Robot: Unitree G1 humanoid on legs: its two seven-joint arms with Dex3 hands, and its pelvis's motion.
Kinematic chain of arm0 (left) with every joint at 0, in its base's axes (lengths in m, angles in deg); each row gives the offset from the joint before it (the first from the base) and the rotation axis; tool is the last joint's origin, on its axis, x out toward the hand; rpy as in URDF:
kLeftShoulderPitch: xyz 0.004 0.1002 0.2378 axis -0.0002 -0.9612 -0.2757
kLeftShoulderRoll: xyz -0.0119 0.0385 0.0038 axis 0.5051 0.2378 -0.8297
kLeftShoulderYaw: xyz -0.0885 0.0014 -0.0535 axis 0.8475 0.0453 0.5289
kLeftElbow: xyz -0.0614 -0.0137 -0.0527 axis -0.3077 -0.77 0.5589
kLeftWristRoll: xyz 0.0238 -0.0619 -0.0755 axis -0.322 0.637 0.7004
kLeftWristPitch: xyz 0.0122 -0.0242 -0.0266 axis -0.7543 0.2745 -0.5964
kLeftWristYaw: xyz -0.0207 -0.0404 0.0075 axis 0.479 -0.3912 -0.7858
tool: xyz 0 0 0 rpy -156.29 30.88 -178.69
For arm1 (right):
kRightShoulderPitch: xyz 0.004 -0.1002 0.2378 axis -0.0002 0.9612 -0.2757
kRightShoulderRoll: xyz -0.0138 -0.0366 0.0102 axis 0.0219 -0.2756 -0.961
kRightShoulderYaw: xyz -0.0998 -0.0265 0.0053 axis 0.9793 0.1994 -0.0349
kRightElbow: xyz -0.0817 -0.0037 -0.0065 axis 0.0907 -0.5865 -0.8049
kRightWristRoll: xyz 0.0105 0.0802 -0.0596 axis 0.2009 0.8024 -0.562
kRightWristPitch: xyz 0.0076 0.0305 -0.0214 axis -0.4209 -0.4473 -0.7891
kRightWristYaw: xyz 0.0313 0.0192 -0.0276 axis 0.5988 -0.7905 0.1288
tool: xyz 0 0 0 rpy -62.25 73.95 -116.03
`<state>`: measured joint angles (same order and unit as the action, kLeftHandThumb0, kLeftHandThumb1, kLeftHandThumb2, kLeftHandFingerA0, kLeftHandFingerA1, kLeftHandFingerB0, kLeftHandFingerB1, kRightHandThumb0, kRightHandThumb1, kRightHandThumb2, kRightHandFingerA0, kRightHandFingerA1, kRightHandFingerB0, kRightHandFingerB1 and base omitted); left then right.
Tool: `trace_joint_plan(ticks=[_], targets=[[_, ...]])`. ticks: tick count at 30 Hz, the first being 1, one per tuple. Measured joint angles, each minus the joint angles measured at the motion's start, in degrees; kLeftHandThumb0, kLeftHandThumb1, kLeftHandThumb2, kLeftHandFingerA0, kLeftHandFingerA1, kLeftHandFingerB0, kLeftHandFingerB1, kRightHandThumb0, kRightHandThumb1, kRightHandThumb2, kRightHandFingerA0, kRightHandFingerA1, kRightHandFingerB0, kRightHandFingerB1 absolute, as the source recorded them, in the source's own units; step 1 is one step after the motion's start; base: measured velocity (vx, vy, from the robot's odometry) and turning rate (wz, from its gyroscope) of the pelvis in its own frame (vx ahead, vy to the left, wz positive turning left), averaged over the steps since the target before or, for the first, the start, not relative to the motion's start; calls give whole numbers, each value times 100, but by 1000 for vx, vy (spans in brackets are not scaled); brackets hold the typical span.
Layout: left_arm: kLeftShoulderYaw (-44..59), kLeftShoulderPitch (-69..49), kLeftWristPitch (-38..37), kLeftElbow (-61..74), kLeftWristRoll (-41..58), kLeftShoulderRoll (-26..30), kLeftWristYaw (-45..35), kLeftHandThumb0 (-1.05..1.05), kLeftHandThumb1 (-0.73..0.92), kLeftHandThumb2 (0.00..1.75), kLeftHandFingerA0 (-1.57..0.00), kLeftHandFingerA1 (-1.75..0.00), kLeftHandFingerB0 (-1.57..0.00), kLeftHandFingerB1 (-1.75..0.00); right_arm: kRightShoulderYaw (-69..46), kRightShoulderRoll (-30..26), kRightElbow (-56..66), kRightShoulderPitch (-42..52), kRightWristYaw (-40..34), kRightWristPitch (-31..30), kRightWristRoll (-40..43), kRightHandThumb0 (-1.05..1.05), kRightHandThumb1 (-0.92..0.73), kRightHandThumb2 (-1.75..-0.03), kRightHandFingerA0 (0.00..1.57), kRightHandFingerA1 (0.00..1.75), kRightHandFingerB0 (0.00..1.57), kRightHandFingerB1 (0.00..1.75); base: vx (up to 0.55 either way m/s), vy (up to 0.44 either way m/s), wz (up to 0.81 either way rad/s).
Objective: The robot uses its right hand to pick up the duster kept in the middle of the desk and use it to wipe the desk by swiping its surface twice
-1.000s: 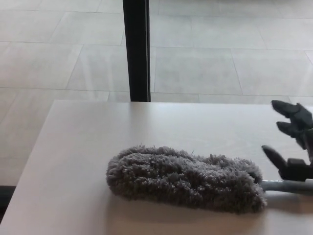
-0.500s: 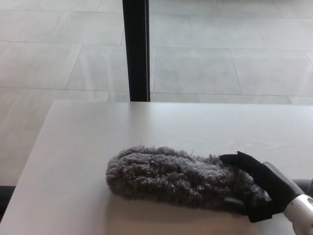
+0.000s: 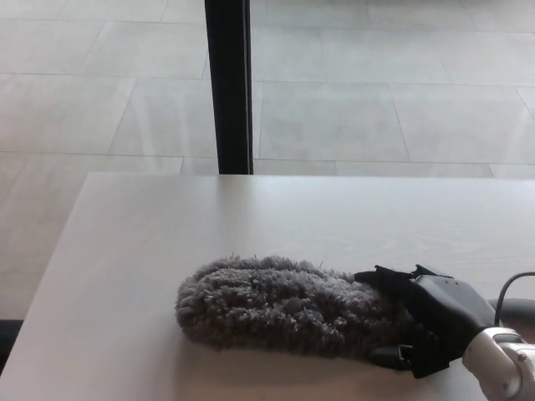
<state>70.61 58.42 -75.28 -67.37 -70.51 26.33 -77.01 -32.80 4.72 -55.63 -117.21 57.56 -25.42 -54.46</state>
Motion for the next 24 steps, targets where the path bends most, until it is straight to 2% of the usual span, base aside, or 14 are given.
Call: trace_joint_plan(ticks=[1, 2, 4, 5, 6, 7, 9, 13, 14, 15, 16, 20, 21, 24], targets=[[-1, -2, 0, 0, 0, 0, 0, -53, 71, 61, -70, -68, -60, -54, 59, 0, -39, -44, -105, 27, -70, -44, -72, -65, 83, 143, 52, 49, 0, 0, 0], [0, -5, 0, 0, 1, 0, -1, -52, 71, 61, -67, -62, -56, -52, 125, 4, -88, -89, -219, 56, -140, -38, -75, -68, 86, 154, 58, 53, 0, 0, 0], [-1, -6, 0, 1, 0, 0, -2, -52, 72, 62, -66, -60, -54, -50, 257, 25, -179, -158, -480, 119, -287, -36, -75, -62, 87, 154, 62, 54, 0, 0, 0], [-2, -7, 0, 1, 0, 0, -3, -50, 73, 62, -68, -63, -56, -51, 327, 37, -226, -183, -625, 151, -363, -37, -72, -66, 83, 166, 68, 68, 0, 0, 0], [-3, -7, 0, 0, 0, 0, -3, -50, 73, 62, -68, -64, -56, -51, 374, 48, -255, -195, -730, 174, -416, -36, -75, -66, 79, 168, 71, 74, 0, 0, 0], [-3, -6, 0, 0, 0, 0, -4, -50, 73, 62, -68, -65, -56, -51, 431, 64, -288, -204, -852, 197, -477, -35, -70, -66, 81, 166, 79, 81, 0, 0, 0], [-3, -3, 0, 0, 0, 0, -5, -50, 71, 61, -70, -67, -61, -55, 556, 113, -358, -216, -1119, 239, -601, -36, -70, -64, 79, 168, 82, 86, 0, 0, 0], [-3, 7, 0, 0, 0, 0, -4, -48, 72, 62, -70, -64, -59, -52, 751, 218, -496, -219, -1587, 279, -782, -37, -68, -63, 73, 172, 80, 86, 0, 0, 0], [-4, 11, 0, 1, 0, 0, -4, -46, 72, 62, -71, -61, -59, -51, 798, 240, -532, -219, -1704, 284, -826, -37, -67, -62, 76, 169, 81, 87, 0, 0, 0], [-4, 16, 0, 0, 0, 0, -4, -40, 69, 61, -70, -64, -60, -55, 837, 259, -571, -219, -1826, 288, -869, -36, -68, -59, 76, 171, 88, 91, 0, 0, 0], [-2, 23, 0, 0, 0, 0, -4, -40, 69, 61, -71, -66, -61, -56, 876, 277, -614, -219, -1949, 293, -908, -38, -68, -63, 76, 172, 82, 88, 0, 0, 0], [0, 48, 0, 0, 0, 0, -4, -38, 71, 61, -71, -69, -62, -56, 994, 349, -762, -216, -2375, 302, -1029, -37, -68, -61, 76, 174, 83, 83, 0, 0, 0], [1, 57, 0, 0, 1, 0, -4, -39, 70, 61, -72, -70, -62, -55, 1025, 380, -817, -210, -2522, 302, -1071, -44, -47, -93, 108, 131, 80, 84, 0, 0, 0], [2, 81, 0, 0, 1, 0, -4, -37, 68, 60, -70, -68, -61, -55, 1066, 466, -917, -213, -2861, 307, -1173, -41, -48, -93, 107, 130, 79, 86, 0, 0, 0]])
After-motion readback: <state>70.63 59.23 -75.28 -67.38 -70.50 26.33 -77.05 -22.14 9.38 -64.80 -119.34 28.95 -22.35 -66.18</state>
